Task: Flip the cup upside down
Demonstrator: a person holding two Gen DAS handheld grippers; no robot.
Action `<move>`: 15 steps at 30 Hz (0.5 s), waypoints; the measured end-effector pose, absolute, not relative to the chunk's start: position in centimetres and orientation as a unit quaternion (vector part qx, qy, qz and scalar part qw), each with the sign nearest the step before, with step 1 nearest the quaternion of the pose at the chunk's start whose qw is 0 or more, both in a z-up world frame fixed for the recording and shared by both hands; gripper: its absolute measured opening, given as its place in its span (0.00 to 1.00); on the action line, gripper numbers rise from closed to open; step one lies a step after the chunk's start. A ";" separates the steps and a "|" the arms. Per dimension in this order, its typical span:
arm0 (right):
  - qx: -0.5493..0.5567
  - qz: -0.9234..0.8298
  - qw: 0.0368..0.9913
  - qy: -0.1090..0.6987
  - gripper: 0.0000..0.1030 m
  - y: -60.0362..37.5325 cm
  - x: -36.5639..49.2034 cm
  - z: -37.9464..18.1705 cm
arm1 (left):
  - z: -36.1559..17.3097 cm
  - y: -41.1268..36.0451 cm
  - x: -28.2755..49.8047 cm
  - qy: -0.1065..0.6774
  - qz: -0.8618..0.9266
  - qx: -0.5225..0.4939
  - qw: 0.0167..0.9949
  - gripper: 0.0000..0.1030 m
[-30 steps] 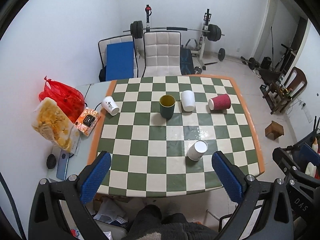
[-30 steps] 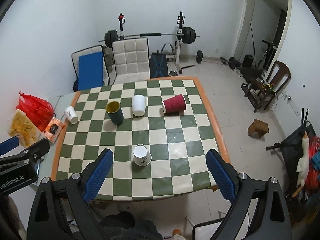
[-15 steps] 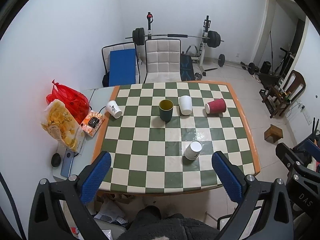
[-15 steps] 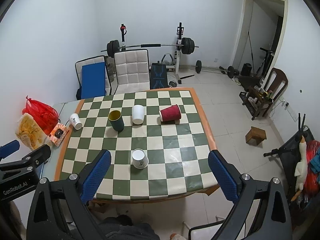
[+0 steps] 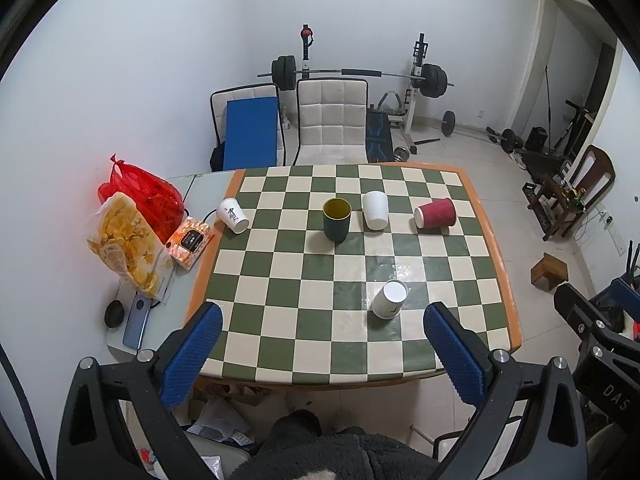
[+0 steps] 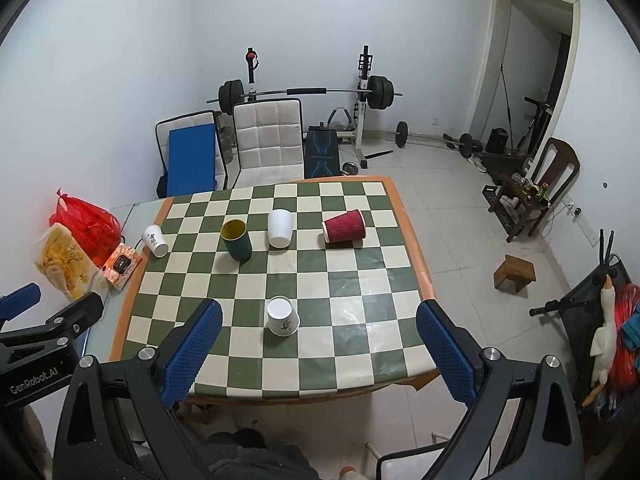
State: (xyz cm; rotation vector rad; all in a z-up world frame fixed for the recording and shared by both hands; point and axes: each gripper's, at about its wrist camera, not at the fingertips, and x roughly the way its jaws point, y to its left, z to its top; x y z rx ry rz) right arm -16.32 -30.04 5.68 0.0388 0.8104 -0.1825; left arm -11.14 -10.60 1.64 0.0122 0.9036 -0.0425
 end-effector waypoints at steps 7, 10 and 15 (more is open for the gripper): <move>0.022 -0.080 0.915 0.395 0.97 -30.1 -16.1 5.7 | 1.8 -10.4 -11.0 0.431 -0.010 0.002 0.902 1.00; 0.020 -0.079 0.916 0.394 0.97 -30.1 -16.1 5.6 | 1.9 -10.3 -11.2 0.428 -0.006 0.000 0.904 1.00; 0.019 -0.078 0.916 0.394 0.97 -30.1 -16.2 5.5 | 1.8 -10.1 -11.4 0.429 0.000 -0.002 0.903 1.00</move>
